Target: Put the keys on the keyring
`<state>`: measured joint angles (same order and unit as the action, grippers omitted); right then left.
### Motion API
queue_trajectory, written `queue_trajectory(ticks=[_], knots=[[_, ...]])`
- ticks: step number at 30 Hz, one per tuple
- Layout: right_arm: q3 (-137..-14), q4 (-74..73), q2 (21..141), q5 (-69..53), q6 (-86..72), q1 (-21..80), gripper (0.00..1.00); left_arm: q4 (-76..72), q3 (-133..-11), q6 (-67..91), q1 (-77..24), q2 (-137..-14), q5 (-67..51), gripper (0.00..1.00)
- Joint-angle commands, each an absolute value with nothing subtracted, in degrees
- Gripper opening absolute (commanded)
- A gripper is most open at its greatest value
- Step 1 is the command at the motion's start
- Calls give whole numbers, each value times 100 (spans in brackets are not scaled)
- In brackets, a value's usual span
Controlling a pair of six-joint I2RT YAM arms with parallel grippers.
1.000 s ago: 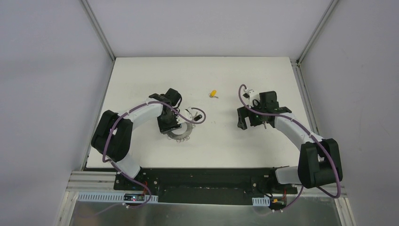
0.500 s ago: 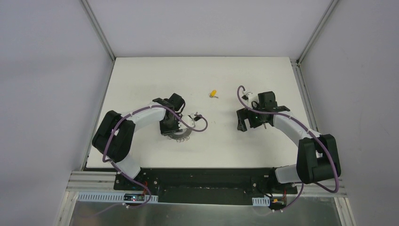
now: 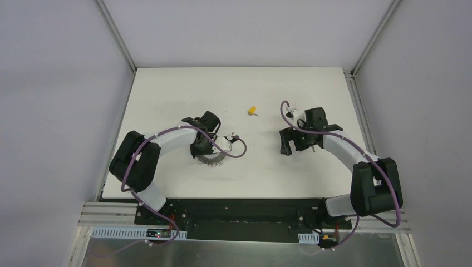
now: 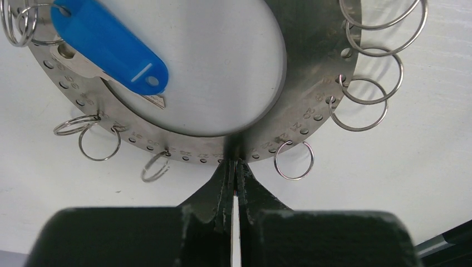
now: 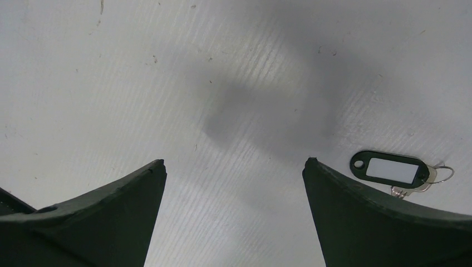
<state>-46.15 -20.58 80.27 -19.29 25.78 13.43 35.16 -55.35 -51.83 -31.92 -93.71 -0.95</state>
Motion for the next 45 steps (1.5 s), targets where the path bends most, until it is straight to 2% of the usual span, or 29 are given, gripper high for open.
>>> queue_trajectory(ticks=[1,10,16,22,30,40,45], knots=[[-4921,-2186,7976,-2105,2609,1354,97,3806,-5648,-5190,-3226,-9073,-39,0],[-5177,-2256,7614,-2536,2457,1365,97,4759,-6506,-4972,-3226,-8717,-606,0],[-5754,-2508,7339,-3495,2606,1364,97,5260,-7434,-4540,-3226,-8723,-1356,0],[-6218,-2243,7026,-4797,2238,1363,97,5844,-8674,-3843,-3224,-8858,-2733,0],[-6495,-1459,7172,-6081,1071,1369,90,5885,-10010,-2863,-3222,-9156,-4538,0],[-6756,-1017,7416,-6396,550,1684,79,3957,-9700,-937,-3226,-9070,-5691,0],[-6816,-867,7534,-6269,463,1845,68,2047,-8876,273,-3226,-8882,-6106,0]])
